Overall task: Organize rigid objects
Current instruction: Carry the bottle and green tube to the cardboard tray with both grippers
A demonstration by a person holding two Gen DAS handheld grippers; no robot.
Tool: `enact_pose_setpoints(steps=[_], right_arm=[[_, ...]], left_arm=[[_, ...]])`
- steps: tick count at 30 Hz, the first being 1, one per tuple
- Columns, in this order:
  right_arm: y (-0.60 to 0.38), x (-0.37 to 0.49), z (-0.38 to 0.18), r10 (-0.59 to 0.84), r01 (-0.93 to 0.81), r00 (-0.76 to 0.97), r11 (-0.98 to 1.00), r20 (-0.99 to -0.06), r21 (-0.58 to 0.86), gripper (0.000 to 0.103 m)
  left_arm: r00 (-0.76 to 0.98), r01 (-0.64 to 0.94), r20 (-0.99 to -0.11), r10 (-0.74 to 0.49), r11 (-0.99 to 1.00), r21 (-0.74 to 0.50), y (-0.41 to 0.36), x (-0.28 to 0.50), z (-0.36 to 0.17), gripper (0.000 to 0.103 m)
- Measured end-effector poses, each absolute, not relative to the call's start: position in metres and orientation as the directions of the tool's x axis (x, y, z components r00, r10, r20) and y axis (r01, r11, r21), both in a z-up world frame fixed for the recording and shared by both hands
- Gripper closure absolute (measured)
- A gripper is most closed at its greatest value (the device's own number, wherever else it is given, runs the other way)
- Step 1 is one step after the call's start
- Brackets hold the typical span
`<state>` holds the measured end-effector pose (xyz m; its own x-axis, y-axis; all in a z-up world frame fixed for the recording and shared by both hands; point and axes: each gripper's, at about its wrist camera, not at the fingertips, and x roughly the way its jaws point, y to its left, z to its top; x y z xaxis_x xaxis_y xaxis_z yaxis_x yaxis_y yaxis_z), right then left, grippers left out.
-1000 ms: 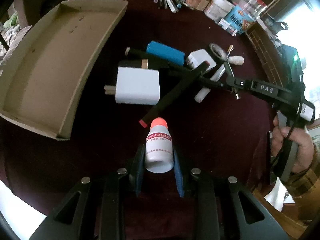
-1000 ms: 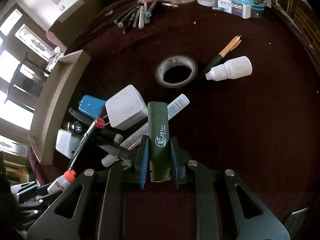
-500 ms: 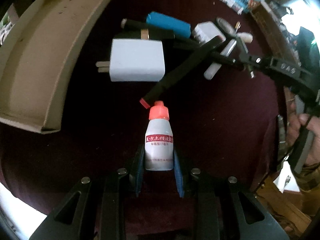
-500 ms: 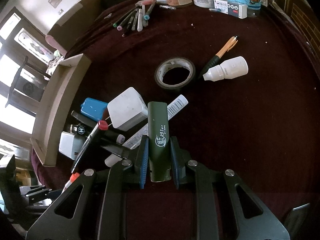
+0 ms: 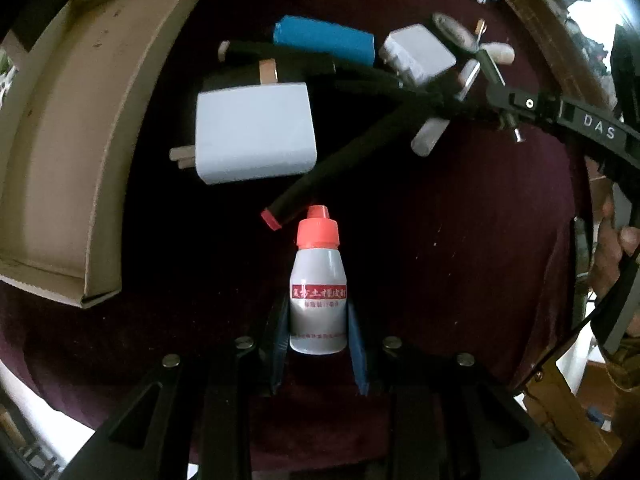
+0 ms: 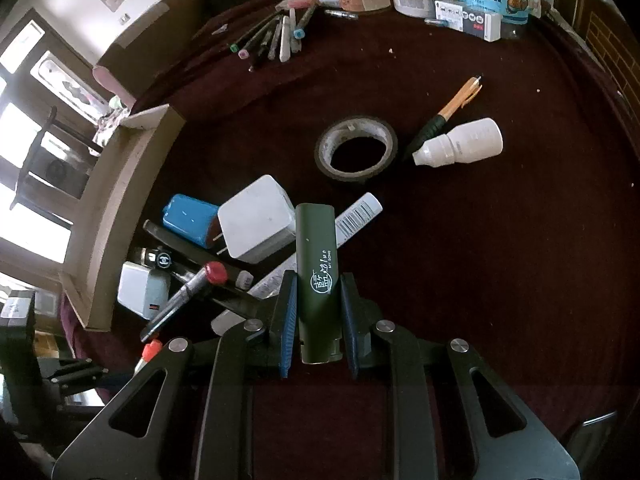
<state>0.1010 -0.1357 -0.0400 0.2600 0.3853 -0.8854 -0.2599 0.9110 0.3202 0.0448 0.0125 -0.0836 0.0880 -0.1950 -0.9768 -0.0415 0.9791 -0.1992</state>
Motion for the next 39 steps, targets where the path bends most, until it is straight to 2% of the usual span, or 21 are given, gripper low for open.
enact_pose_setpoints(steps=[7,13,17,21,31,39], right_arm=[[-0.131,0.097,-0.016,0.408,-0.279,0.299,0.902,-0.863,0.330,0.083],[-0.107,0.095,0.001,0.441,-0.330,0.298,0.880,-0.847,0.342,0.083],[-0.086,0.093,0.005,0.460,-0.367,0.285,0.863,-0.841,0.348,0.083],[-0.060,0.094,0.008,0.487,-0.408,0.257,0.838,-0.835,0.363,0.083],[0.043,0.103,0.014,0.516,-0.570,0.167,0.745,-0.840,0.345,0.083],[0.113,0.128,-0.008,0.517,-0.582,0.052,0.711,-0.855,0.395,0.082]], left_arm=[[0.225,-0.057,-0.940,-0.257,0.960,-0.276,0.030,0.040,-0.049,0.077],[0.270,-0.093,-0.920,-0.283,0.944,-0.317,0.045,0.035,-0.039,0.077],[0.315,-0.116,-0.907,-0.278,0.938,-0.327,0.056,0.036,-0.026,0.077],[0.366,-0.166,-0.904,-0.219,0.941,-0.296,0.086,0.042,-0.016,0.077],[0.338,-0.356,-0.936,-0.095,0.908,-0.221,0.171,0.053,-0.054,0.077],[0.306,-0.350,-0.946,-0.106,0.912,-0.215,0.177,0.040,-0.070,0.077]])
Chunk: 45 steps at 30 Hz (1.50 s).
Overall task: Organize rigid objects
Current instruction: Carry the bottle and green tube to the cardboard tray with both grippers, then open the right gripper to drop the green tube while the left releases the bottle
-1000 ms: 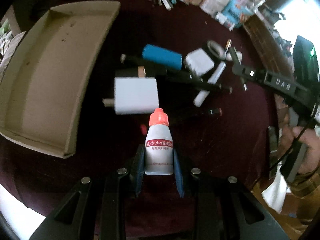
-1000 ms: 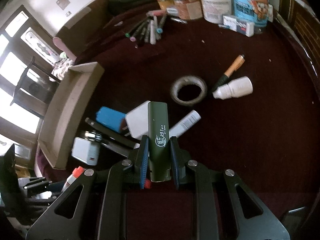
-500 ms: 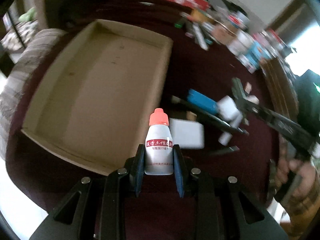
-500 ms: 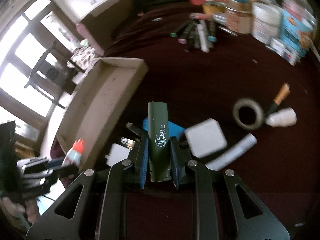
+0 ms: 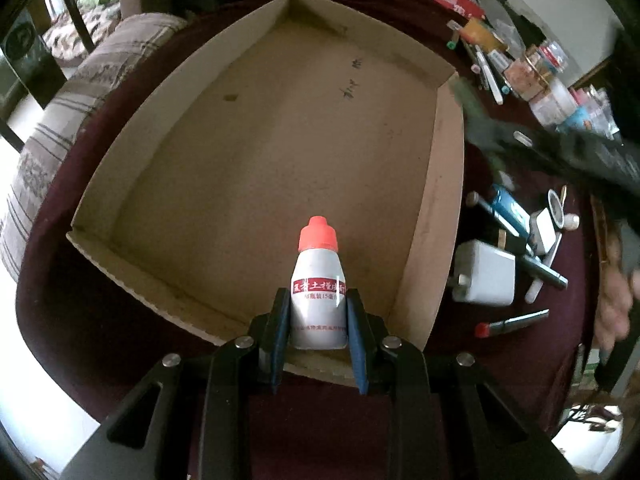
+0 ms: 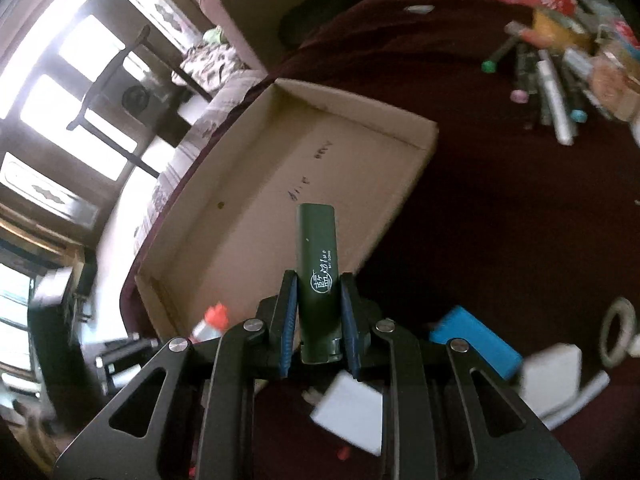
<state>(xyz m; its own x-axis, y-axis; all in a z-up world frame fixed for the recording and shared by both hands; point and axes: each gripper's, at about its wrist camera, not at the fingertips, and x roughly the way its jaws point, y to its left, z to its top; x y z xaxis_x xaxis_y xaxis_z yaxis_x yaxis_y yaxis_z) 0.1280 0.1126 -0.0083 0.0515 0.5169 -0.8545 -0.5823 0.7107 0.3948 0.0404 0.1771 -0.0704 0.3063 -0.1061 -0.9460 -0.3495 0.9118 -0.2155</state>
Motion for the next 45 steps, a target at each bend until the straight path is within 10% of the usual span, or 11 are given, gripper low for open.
enact_pose_setpoints(steps=[27,37,42,45], right_arm=[[0.186,0.129,-0.054,0.387,-0.699,0.011,0.663,-0.922,0.269,0.082],[0.143,0.119,-0.020,0.462,-0.660,0.032,0.676,-0.886,0.328,0.066],[0.061,0.112,0.005,0.532,-0.563,0.113,0.730,-0.839,0.387,0.036],[0.008,0.100,0.002,0.513,-0.477,0.153,0.787,-0.845,0.392,0.034]], left_arm=[[0.227,-0.382,-0.973,-0.041,0.915,-0.127,0.167,-0.002,-0.073,0.076],[0.302,-0.352,-0.953,-0.034,0.925,-0.145,0.154,-0.003,-0.064,0.075],[0.368,-0.320,-0.929,-0.025,0.935,-0.152,0.142,0.007,-0.041,0.031],[0.402,-0.276,-0.915,-0.040,0.947,-0.163,0.126,0.013,-0.028,0.031]])
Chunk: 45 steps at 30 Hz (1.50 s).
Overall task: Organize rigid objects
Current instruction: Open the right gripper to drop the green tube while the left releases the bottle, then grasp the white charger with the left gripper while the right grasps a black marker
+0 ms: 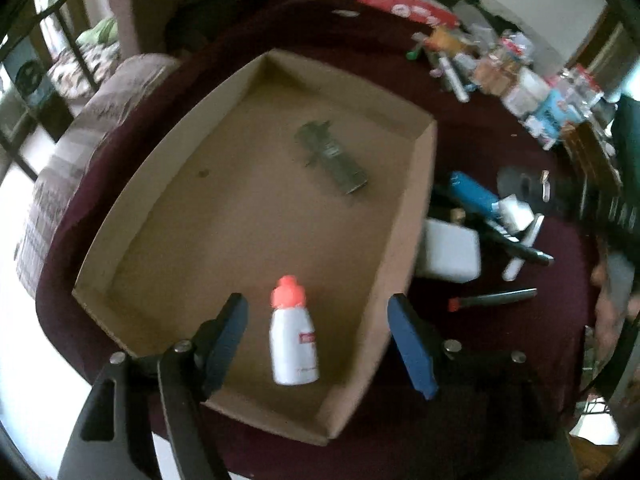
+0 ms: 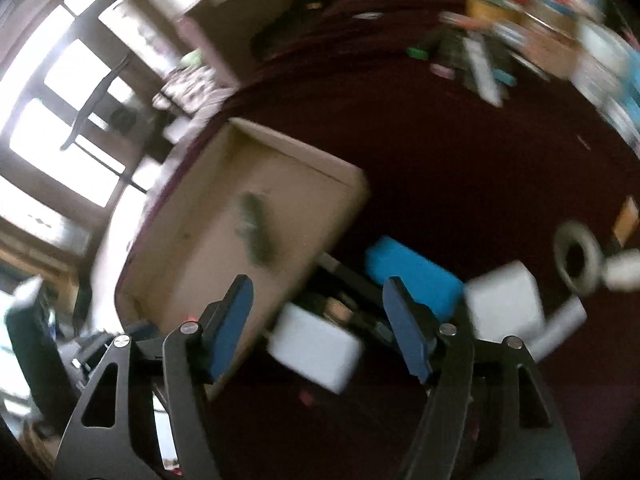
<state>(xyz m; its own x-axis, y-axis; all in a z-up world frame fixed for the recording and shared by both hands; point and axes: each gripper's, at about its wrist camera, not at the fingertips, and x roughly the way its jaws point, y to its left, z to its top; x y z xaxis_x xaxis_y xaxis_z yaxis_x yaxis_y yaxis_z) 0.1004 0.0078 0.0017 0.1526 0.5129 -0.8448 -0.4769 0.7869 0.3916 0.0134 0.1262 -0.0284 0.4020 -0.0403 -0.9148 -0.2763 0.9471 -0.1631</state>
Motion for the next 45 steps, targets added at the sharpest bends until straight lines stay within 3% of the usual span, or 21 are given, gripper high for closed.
enact_pose_setpoints(steps=[4,12,25,28,39,45], right_arm=[[-0.044,0.083,-0.017,0.486,-0.342,0.162,0.844,-0.859,0.414,0.034],[-0.096,0.064,-0.030,0.457,-0.243,0.190,0.879,-0.869,0.410,0.035],[-0.110,0.060,-0.030,0.457,-0.228,0.200,0.882,-0.867,0.413,0.035],[-0.109,0.060,-0.031,0.456,-0.236,0.193,0.881,-0.869,0.410,0.035],[-0.121,0.066,-0.032,0.446,-0.239,0.199,0.886,-0.873,0.398,0.035],[-0.107,0.077,-0.024,0.428,-0.399,0.187,0.856,-0.884,0.330,0.035]], left_arm=[[0.411,-0.177,-0.908,-0.080,0.970,-0.166,0.099,0.029,-0.027,0.030],[0.353,-0.041,-0.916,-0.190,0.975,-0.218,0.053,0.069,-0.032,0.030],[0.290,-0.007,-0.955,-0.067,0.997,-0.072,0.029,0.111,-0.069,0.031],[0.273,-0.007,-0.960,-0.055,0.998,-0.059,0.029,0.116,-0.075,0.045],[0.234,0.150,-0.934,-0.270,0.959,-0.240,-0.020,0.086,-0.071,0.045],[0.269,0.030,-0.914,-0.304,0.951,-0.307,0.002,0.070,-0.061,0.046]])
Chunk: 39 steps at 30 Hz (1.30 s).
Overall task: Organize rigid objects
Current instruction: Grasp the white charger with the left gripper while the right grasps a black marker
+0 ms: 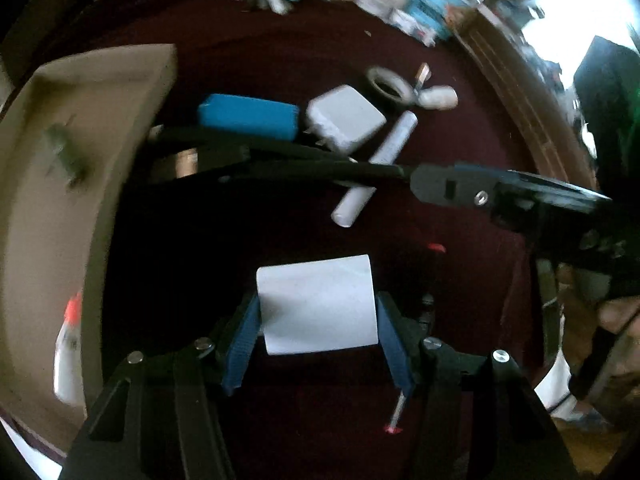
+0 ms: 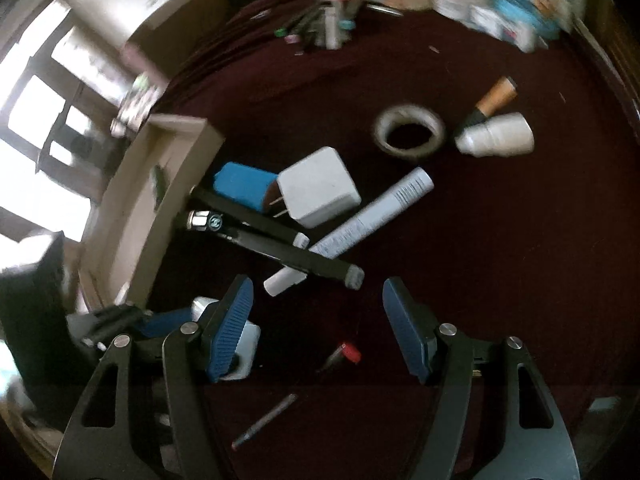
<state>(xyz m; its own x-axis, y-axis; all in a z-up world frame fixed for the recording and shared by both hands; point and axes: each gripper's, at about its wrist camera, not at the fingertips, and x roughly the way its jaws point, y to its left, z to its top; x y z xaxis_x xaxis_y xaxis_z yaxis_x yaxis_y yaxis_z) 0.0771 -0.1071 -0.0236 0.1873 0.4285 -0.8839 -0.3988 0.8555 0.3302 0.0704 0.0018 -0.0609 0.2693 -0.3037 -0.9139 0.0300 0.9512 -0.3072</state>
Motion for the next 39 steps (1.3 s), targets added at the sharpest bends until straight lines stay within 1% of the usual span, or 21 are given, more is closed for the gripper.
enact_pose_setpoints(steps=[1,3,4,7,10,11,12,13,14,16,18,22,24,26,27,30,34,39], right_arm=[[-0.102,0.078,-0.024,0.424,-0.431,0.179,0.845,-0.888,0.317,0.035],[-0.091,0.081,-0.025,0.413,-0.499,0.157,0.817,-0.897,0.289,0.035],[-0.085,0.083,-0.027,0.405,-0.524,0.149,0.806,-0.902,0.275,0.035],[-0.067,0.088,-0.030,0.384,-0.603,0.134,0.763,-0.913,0.232,0.044],[-0.047,0.089,-0.037,0.361,-0.677,0.123,0.711,-0.924,0.187,0.051],[-0.039,0.088,-0.041,0.345,-0.708,0.122,0.687,-0.931,0.162,0.057],[-0.034,0.087,-0.043,0.333,-0.723,0.124,0.676,-0.935,0.145,0.061],[-0.030,0.085,-0.047,0.315,-0.740,0.129,0.662,-0.940,0.120,0.070],[-0.027,0.081,-0.049,0.298,-0.755,0.137,0.649,-0.945,0.095,0.074],[-0.028,0.072,-0.049,0.302,-0.768,0.136,0.634,-0.944,0.092,0.079],[-0.036,0.064,-0.049,0.315,-0.762,0.105,0.635,-0.943,0.127,0.084],[-0.073,0.053,-0.051,0.353,-0.668,0.021,0.701,-0.936,0.249,0.087],[-0.099,0.048,-0.056,0.387,-0.587,-0.030,0.739,-0.922,0.329,0.087],[-0.124,0.045,-0.060,0.453,-0.498,-0.065,0.757,-0.889,0.422,0.087],[-0.129,0.043,-0.061,0.464,-0.484,-0.065,0.759,-0.883,0.435,0.087],[-0.138,0.036,-0.060,0.486,-0.457,-0.047,0.766,-0.873,0.451,0.087],[-0.137,0.026,-0.059,0.465,-0.477,-0.019,0.774,-0.885,0.417,0.087],[-0.117,0.029,-0.059,0.405,-0.519,-0.005,0.781,-0.914,0.348,0.087]], left_arm=[[0.272,0.020,-0.917,-0.291,0.955,-0.297,0.003,0.067,-0.058,0.046],[0.280,0.000,-0.935,-0.220,0.973,-0.229,0.003,0.059,-0.056,0.047],[0.278,-0.022,-0.939,-0.202,0.976,-0.216,0.005,0.054,-0.057,0.048],[0.290,-0.073,-0.934,-0.208,0.968,-0.238,0.009,0.043,-0.056,0.048],[0.311,-0.093,-0.935,-0.173,0.973,-0.211,0.005,0.033,-0.054,0.048],[0.317,-0.103,-0.935,-0.160,0.974,-0.202,0.003,0.030,-0.054,0.048],[0.319,-0.115,-0.935,-0.154,0.973,-0.200,0.003,0.029,-0.055,0.048],[0.321,-0.134,-0.935,-0.151,0.970,-0.203,0.003,0.025,-0.054,0.047],[0.323,-0.148,-0.935,-0.149,0.967,-0.205,0.005,0.023,-0.055,0.047],[0.327,-0.170,-0.934,-0.146,0.963,-0.210,0.007,0.018,-0.055,0.047],[0.330,-0.182,-0.932,-0.148,0.959,-0.216,0.007,0.017,-0.055,0.047],[0.322,-0.180,-0.934,-0.153,0.959,-0.219,0.005,0.021,-0.057,0.047],[0.317,-0.170,-0.936,-0.155,0.961,-0.217,0.003,0.024,-0.059,0.046],[0.309,-0.158,-0.937,-0.160,0.963,-0.217,0.003,0.026,-0.059,0.046],[0.302,-0.156,-0.939,-0.164,0.963,-0.218,0.003,0.027,-0.059,0.046],[0.268,-0.148,-0.949,-0.169,0.966,-0.214,0.004,0.024,-0.057,0.045],[0.243,-0.124,-0.959,-0.143,0.976,-0.177,0.000,0.013,-0.058,0.037],[0.189,-0.094,-0.974,-0.127,0.985,-0.147,-0.011,0.013,-0.068,0.037]])
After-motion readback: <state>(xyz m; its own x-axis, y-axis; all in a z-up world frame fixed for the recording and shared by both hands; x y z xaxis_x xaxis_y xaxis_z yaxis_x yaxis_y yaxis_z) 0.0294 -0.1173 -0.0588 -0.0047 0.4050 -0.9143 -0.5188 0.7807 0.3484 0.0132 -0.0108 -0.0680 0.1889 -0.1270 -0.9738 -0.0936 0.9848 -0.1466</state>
